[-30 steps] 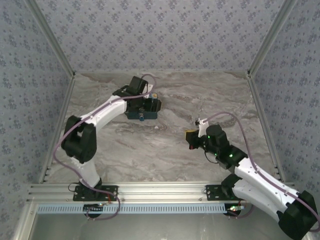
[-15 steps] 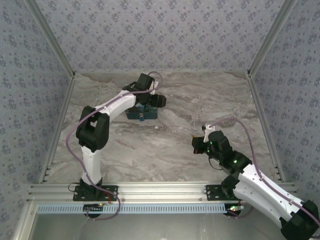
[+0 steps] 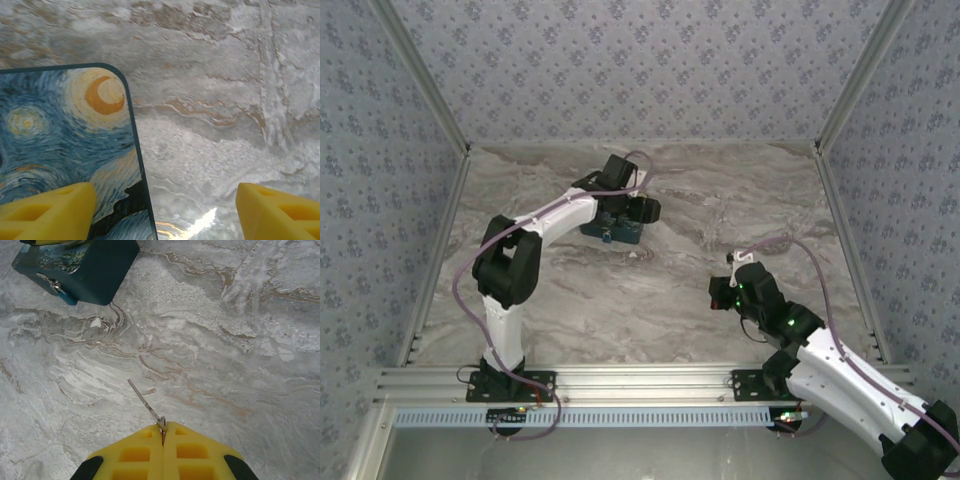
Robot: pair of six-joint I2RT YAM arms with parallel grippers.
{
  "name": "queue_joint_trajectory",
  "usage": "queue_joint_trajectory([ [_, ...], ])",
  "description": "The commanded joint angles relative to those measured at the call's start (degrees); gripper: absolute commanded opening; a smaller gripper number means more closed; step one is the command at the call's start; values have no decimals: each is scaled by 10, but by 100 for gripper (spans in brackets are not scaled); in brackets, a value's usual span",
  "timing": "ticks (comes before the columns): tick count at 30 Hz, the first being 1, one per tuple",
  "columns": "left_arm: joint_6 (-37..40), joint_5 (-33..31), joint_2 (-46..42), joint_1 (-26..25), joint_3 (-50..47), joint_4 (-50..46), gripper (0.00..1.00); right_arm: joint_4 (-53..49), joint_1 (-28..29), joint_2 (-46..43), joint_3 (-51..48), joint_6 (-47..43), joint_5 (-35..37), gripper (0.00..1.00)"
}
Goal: Unlock a padlock with a key
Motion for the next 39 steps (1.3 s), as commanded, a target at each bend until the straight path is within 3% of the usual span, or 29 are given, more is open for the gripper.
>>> queue_joint_trajectory([
  [1,-5,28,-3,-31,-21,-41,74,-49,0,-6,29,16,34,0],
  [7,-23,33,-16,-70,-29,-33,74,-129,-29,-13,50,37,28,0],
  [13,-45,66,-5,-107,-18,-17,74,-177,-95,-48,55,46,-6,0],
  [19,-43,90,43,-116,44,-19,74,-171,-152,-72,49,45,-55,0],
  [29,-20,111,106,-113,194,-37,75,-102,-156,-71,13,76,-102,0],
  [34,-4,110,61,-104,189,-26,77,-81,-154,-66,7,70,-115,0],
  [39,4,106,-54,-82,73,55,79,-28,-153,-65,-12,58,-158,0],
])
